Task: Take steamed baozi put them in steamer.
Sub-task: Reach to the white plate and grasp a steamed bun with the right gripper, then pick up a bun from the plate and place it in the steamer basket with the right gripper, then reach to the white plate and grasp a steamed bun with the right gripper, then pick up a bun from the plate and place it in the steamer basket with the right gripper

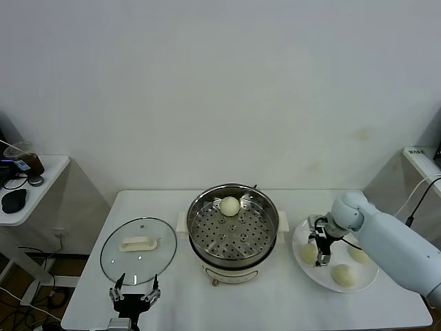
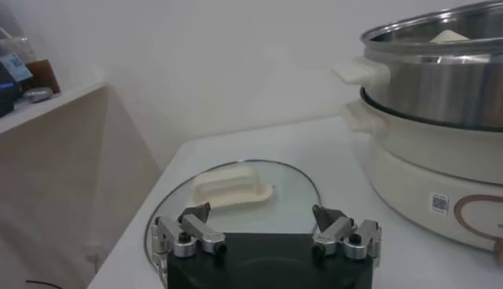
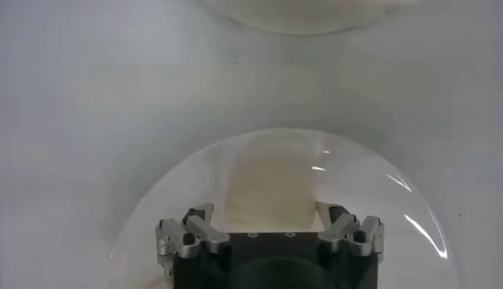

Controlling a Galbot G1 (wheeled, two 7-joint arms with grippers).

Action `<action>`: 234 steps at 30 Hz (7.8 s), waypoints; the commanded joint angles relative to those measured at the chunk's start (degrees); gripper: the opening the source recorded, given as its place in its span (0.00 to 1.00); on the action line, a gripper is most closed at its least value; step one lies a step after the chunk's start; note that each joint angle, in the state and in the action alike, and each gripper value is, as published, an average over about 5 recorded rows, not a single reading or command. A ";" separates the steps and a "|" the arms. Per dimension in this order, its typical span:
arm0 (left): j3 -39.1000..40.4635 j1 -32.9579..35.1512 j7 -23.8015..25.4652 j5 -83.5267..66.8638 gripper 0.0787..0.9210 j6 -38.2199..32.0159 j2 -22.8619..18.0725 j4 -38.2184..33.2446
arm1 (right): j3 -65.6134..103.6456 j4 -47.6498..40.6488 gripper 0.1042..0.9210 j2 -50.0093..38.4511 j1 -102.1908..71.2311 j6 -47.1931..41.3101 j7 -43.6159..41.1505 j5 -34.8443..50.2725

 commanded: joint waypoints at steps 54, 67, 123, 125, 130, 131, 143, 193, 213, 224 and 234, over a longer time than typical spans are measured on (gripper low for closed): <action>1.17 -2.73 -0.51 -1.13 0.88 -0.04 0.48 -1.81 | -40.02 3.38 0.37 22.26 53.01 -20.87 -1.11 41.60; 2.31 -1.36 -0.96 -1.83 0.88 -0.01 0.18 -3.91 | -42.40 -4.62 0.37 33.72 43.73 -22.19 1.80 36.27; 1.17 -1.78 -0.42 -3.53 0.88 1.09 -0.10 -4.53 | -33.65 19.07 0.88 -19.55 45.03 -1.05 -8.32 24.37; 0.93 -1.54 -0.46 -3.47 0.88 1.09 0.02 -4.52 | -30.52 20.99 0.88 -22.67 38.88 0.06 -8.67 20.68; 0.70 -0.91 -0.52 -3.24 0.88 1.08 0.08 -4.31 | -15.79 21.97 0.88 -27.65 17.84 2.57 -8.91 14.06; 0.71 -0.77 -0.53 -3.18 0.88 1.08 0.06 -4.23 | -13.11 22.00 0.88 -28.10 14.07 2.68 -8.81 13.24; 0.77 0.08 -0.56 -2.50 0.88 1.07 -0.14 -2.76 | -1.03 17.93 0.88 -23.89 -3.04 3.46 -7.52 5.47; 0.48 -1.90 0.08 -1.82 0.88 1.62 0.00 -0.83 | -5.93 4.29 0.79 -11.60 0.25 4.24 -6.17 1.51; 0.81 -2.95 -0.07 -1.98 0.88 1.63 -0.60 -1.26 | -19.29 4.98 0.29 -10.23 25.01 2.98 -7.36 10.85; 0.48 -3.36 -0.69 -1.97 0.88 1.41 -0.27 -3.01 | -33.73 -0.38 0.29 8.37 54.74 2.39 -8.81 26.01; -0.03 -2.90 -0.94 -2.53 0.88 1.40 -0.42 -5.04 | -39.14 0.77 0.29 16.00 57.18 27.30 -5.78 31.91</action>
